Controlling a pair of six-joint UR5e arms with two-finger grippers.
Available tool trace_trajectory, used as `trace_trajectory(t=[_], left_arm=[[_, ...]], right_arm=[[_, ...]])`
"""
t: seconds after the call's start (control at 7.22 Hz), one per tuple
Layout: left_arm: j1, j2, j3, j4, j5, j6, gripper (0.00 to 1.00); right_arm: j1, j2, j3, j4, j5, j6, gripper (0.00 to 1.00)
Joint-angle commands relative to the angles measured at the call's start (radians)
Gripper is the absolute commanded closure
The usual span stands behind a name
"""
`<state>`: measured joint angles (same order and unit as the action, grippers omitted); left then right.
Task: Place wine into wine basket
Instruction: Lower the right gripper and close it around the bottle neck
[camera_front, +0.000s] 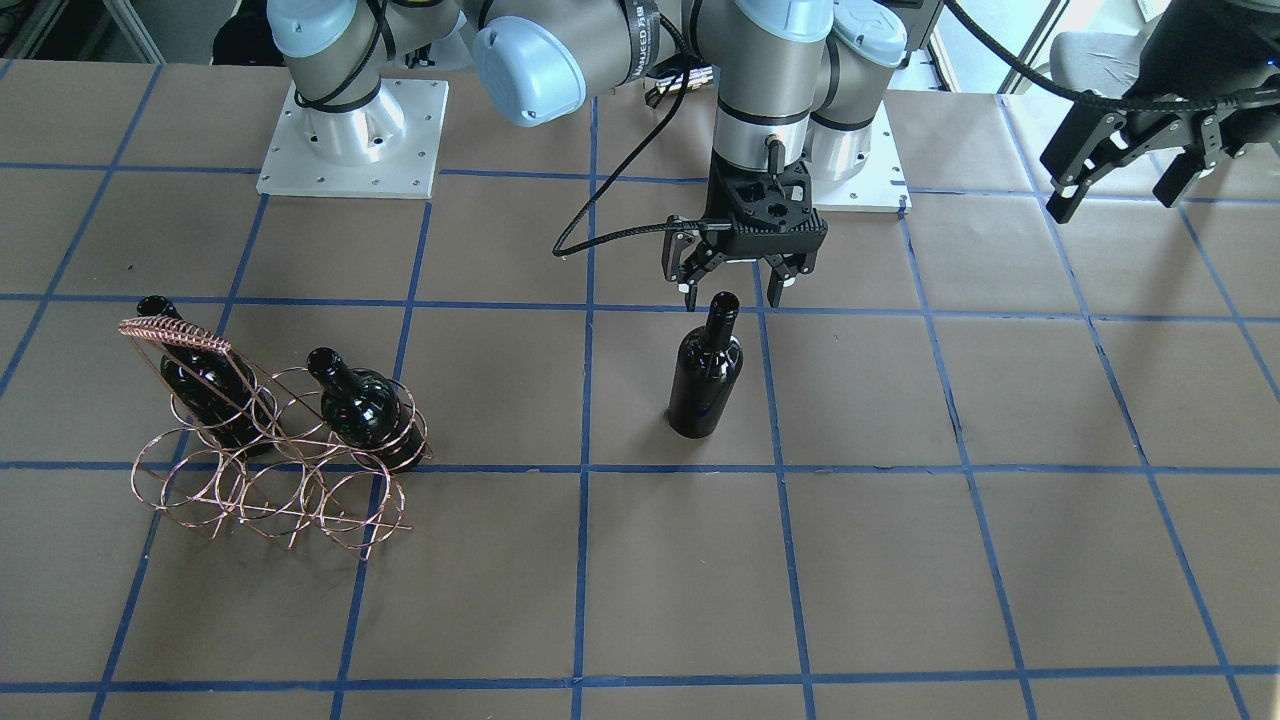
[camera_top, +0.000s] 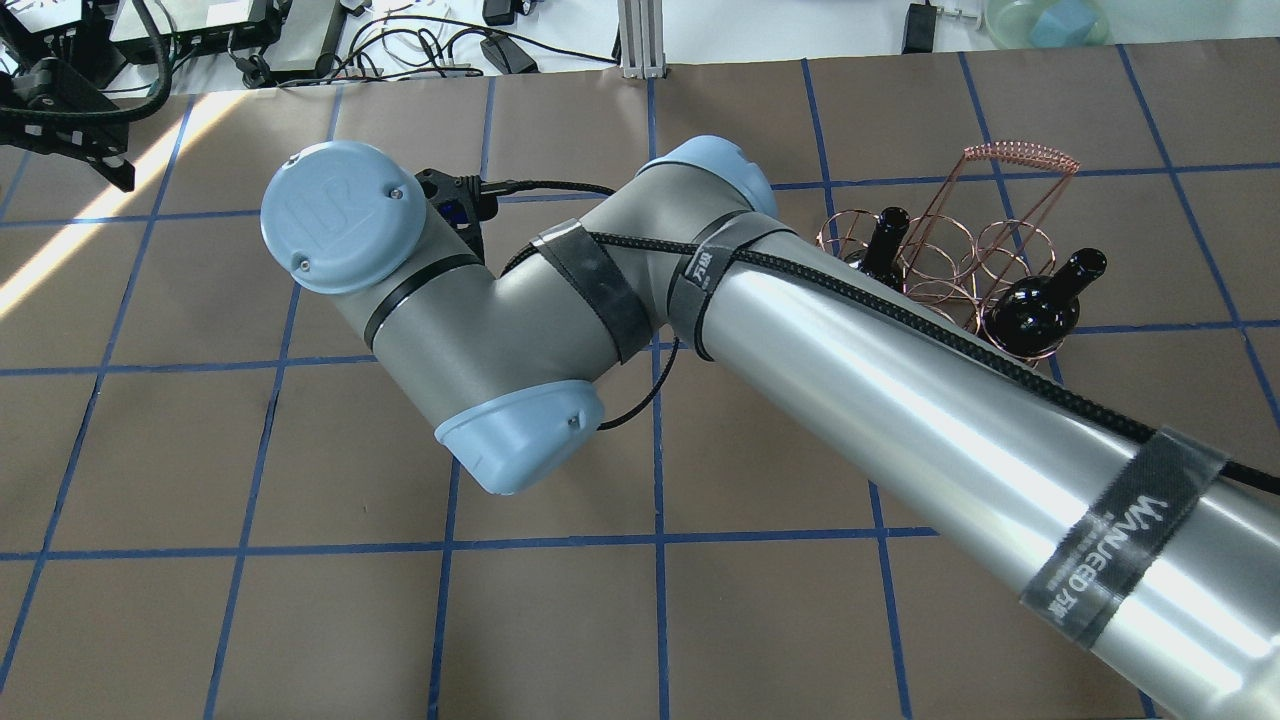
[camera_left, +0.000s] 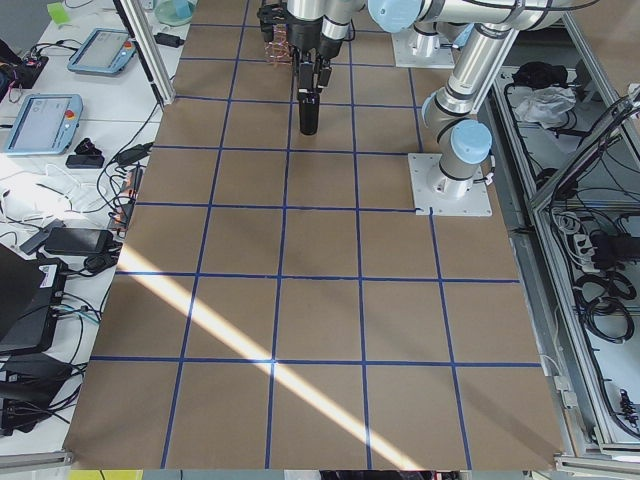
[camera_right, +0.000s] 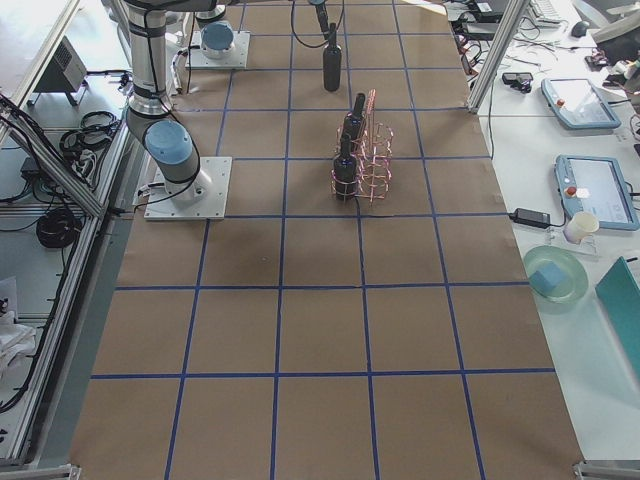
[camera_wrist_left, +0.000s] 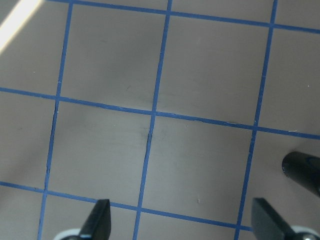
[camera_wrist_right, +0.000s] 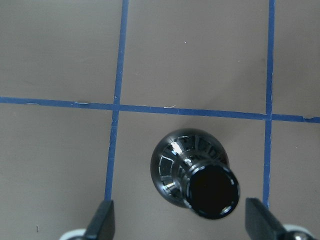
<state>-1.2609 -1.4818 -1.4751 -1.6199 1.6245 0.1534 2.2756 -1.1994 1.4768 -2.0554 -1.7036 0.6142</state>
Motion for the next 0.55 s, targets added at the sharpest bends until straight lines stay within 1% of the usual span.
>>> trace_trajectory(t=[0.0, 0.14, 0.42], left_arm=[[0.000, 0.000, -0.001, 0.000, 0.000, 0.000, 0.00], [0.000, 0.000, -0.001, 0.000, 0.000, 0.000, 0.00], [0.000, 0.000, -0.002, 0.000, 0.000, 0.000, 0.00]], right_arm=[[-0.008, 0.003, 0.000, -0.002, 0.004, -0.001, 0.27], [-0.025, 0.000, 0.002, -0.003, 0.007, -0.005, 0.30], [-0.034, 0.000, 0.002, -0.009, 0.010, -0.010, 0.30]])
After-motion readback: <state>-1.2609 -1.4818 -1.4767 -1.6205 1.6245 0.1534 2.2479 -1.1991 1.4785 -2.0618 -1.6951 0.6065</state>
